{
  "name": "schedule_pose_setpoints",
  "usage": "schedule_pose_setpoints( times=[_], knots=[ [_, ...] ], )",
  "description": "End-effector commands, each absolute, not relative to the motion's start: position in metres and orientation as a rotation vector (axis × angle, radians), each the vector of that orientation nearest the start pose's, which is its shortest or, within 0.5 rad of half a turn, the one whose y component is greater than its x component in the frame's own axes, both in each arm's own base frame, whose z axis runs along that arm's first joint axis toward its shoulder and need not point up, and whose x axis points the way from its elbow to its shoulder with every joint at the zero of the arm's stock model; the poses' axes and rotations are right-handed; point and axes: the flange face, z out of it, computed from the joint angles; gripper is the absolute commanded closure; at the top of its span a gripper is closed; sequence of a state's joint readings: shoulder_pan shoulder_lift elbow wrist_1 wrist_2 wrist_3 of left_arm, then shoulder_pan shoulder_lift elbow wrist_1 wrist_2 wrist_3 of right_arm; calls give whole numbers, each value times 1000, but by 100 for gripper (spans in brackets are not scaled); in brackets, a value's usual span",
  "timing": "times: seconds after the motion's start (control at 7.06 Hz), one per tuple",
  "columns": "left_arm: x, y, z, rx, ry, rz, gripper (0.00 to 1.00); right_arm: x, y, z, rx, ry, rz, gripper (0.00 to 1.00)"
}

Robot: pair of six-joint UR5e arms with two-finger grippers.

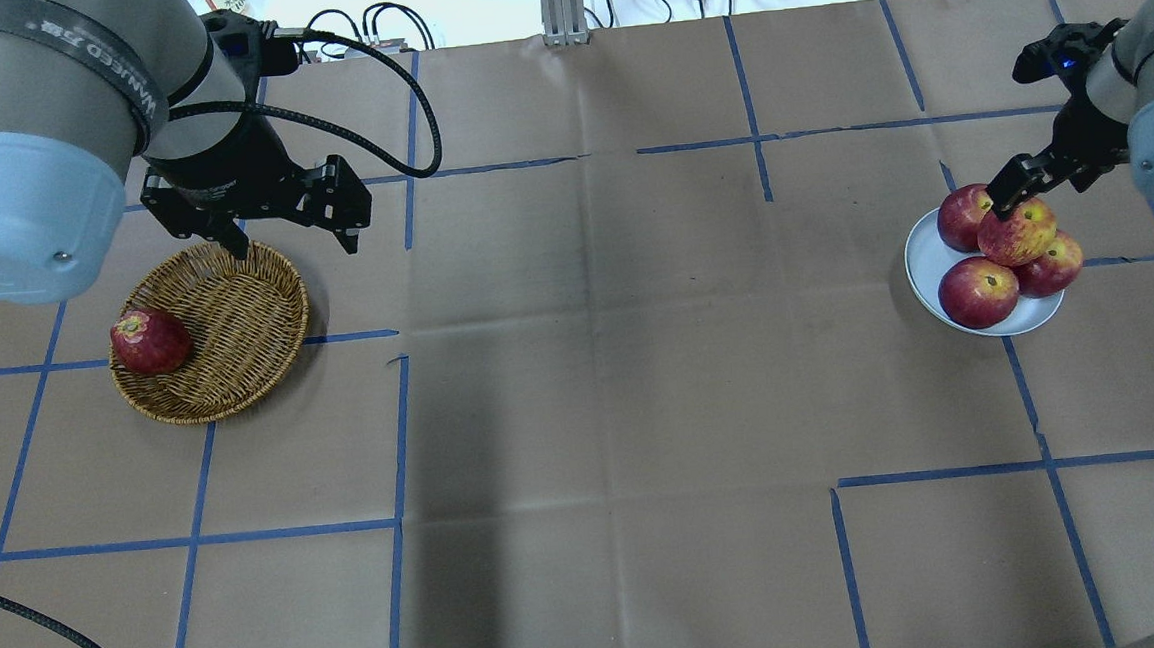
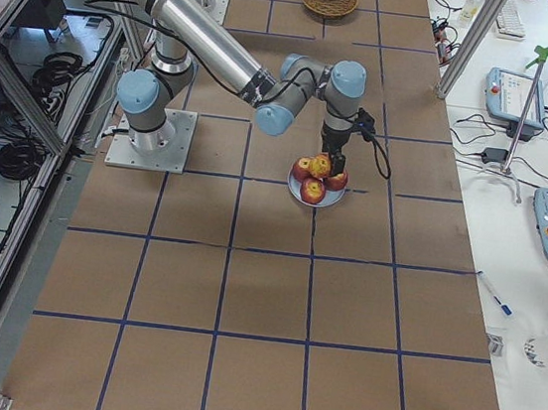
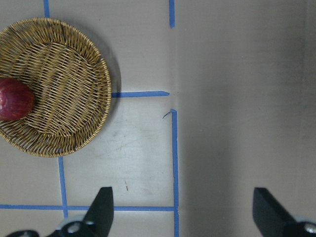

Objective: Transfer apple from basket to plate

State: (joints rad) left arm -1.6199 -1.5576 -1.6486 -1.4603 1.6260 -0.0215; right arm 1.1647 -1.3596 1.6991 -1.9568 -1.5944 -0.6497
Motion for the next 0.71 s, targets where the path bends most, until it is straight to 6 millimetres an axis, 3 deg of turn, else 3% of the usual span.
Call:
schedule_pose_setpoints(
  times=[0.0, 0.14, 0.28, 0.57],
  knots=[
    [-152, -483, 467, 38, 3087, -72, 1, -62, -560, 421, -362, 3132, 25, 0],
    [-152, -483, 467, 38, 3087, -74, 1, -17, -536, 456, -353, 3144, -1, 0],
    [-152, -483, 467, 41, 3087, -72, 1, 16, -514, 477, -210, 3157, -7, 0],
    [-152, -482, 466, 38, 3087, -69, 1, 99, -480, 495, -12, 3166, 34, 0]
  ],
)
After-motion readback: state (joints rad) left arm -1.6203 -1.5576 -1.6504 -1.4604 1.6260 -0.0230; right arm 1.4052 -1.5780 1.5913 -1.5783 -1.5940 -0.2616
